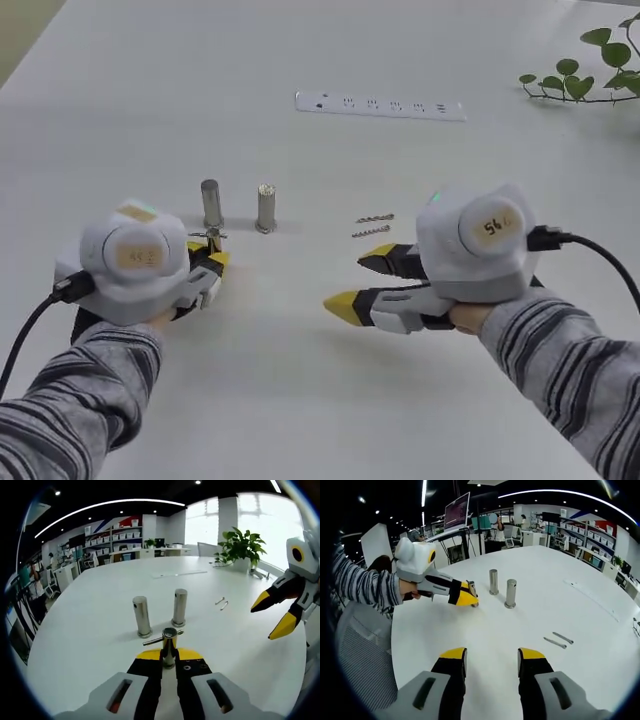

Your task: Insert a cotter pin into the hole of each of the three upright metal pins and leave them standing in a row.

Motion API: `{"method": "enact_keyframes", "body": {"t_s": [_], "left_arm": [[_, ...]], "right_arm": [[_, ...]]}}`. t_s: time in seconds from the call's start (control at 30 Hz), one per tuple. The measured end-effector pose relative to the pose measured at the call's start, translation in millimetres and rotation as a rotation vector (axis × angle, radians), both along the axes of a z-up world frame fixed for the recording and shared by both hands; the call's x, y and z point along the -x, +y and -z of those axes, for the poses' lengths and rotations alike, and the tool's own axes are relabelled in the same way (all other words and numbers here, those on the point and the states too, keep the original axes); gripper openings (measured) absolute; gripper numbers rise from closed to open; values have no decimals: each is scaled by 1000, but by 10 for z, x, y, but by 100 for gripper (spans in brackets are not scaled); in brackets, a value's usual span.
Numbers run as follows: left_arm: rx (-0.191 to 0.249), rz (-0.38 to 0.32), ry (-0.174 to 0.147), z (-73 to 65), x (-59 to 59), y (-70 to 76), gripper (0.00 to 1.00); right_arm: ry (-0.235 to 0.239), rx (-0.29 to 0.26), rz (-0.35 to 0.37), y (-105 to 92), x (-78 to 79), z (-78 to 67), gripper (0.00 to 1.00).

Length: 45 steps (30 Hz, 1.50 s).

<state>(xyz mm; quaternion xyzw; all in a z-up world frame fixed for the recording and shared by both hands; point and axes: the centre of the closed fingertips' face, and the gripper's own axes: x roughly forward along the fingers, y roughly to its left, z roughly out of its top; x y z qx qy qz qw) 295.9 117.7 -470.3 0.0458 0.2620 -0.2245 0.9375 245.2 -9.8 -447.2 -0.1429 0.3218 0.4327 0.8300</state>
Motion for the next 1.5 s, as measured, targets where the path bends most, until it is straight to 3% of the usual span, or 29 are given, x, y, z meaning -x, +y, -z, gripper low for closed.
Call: {"method": "enact_keyframes", "body": {"t_s": [0.27, 0.47, 0.63, 0.73, 0.93, 1.07, 1.4, 1.5], "left_arm": [[32, -5, 18, -10, 22, 4, 16], [45, -17, 28, -57, 126, 16, 29], [46, -24, 2, -154, 234, 1, 41], [91, -37, -10, -239, 298, -6, 46], [106, -20, -28, -318, 386, -8, 56], [90, 7, -32, -323, 448, -16, 62], [74, 47, -73, -474, 562, -82, 77], [90, 49, -70, -494, 604, -108, 81]], "right_arm": [[-2, -10, 14, 4, -21, -30, 37], [-4, -49, 47, 24, -91, -102, 37], [-5, -84, 66, 77, -171, -164, 37], [-12, -110, 80, 114, -284, -207, 37], [-31, -139, 111, 173, -481, -264, 38], [-29, -154, 120, 234, -541, -278, 36], [-75, -145, 97, 458, -754, -238, 33], [-80, -149, 97, 517, -818, -223, 34]]}}
